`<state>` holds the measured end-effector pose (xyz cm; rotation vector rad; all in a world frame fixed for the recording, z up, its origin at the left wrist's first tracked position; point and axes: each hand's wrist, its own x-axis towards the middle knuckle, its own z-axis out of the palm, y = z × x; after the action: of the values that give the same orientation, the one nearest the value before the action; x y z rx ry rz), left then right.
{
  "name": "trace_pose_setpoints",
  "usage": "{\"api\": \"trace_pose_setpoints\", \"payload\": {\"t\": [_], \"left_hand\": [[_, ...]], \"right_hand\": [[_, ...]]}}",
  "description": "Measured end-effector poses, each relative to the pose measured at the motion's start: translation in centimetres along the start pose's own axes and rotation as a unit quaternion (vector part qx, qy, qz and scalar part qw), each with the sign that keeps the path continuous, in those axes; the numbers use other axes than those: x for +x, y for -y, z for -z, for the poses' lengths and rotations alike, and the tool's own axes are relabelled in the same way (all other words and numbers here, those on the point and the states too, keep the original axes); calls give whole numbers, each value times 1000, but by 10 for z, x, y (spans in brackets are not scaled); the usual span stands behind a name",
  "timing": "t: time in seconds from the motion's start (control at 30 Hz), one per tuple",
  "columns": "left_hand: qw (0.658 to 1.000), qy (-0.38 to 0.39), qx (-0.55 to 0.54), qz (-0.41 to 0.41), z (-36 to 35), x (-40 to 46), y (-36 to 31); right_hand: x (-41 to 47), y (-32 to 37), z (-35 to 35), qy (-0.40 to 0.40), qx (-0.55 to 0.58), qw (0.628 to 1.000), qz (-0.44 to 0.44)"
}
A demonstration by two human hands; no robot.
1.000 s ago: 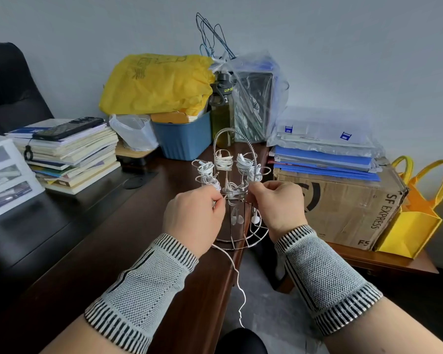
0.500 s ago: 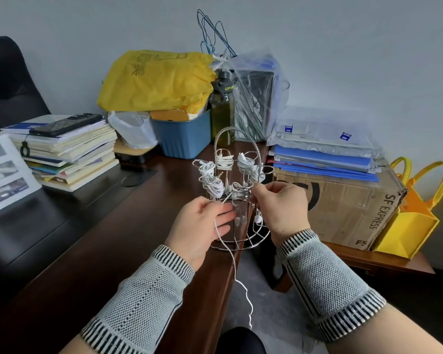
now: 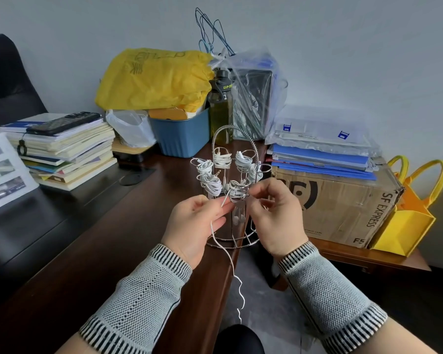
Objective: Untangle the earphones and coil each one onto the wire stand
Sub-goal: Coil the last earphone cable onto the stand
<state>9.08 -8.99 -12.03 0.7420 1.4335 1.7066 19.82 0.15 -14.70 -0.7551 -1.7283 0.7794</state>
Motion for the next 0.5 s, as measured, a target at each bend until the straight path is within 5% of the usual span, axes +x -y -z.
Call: {"api": "trace_pose_setpoints", "payload": {"t": [0.17,0.33,0.5], "left_hand": [[994,-6,100,-42,2,1,2],[979,29,196,-54,8,3,-5],[953,147,264,8,22,5,-16]], "right_hand": [[-9,0,-4,61,-114,978,164],[-6,-4,-6,36,-77,989,120],[-5,-3,-4,18,-9,999,47]]}}
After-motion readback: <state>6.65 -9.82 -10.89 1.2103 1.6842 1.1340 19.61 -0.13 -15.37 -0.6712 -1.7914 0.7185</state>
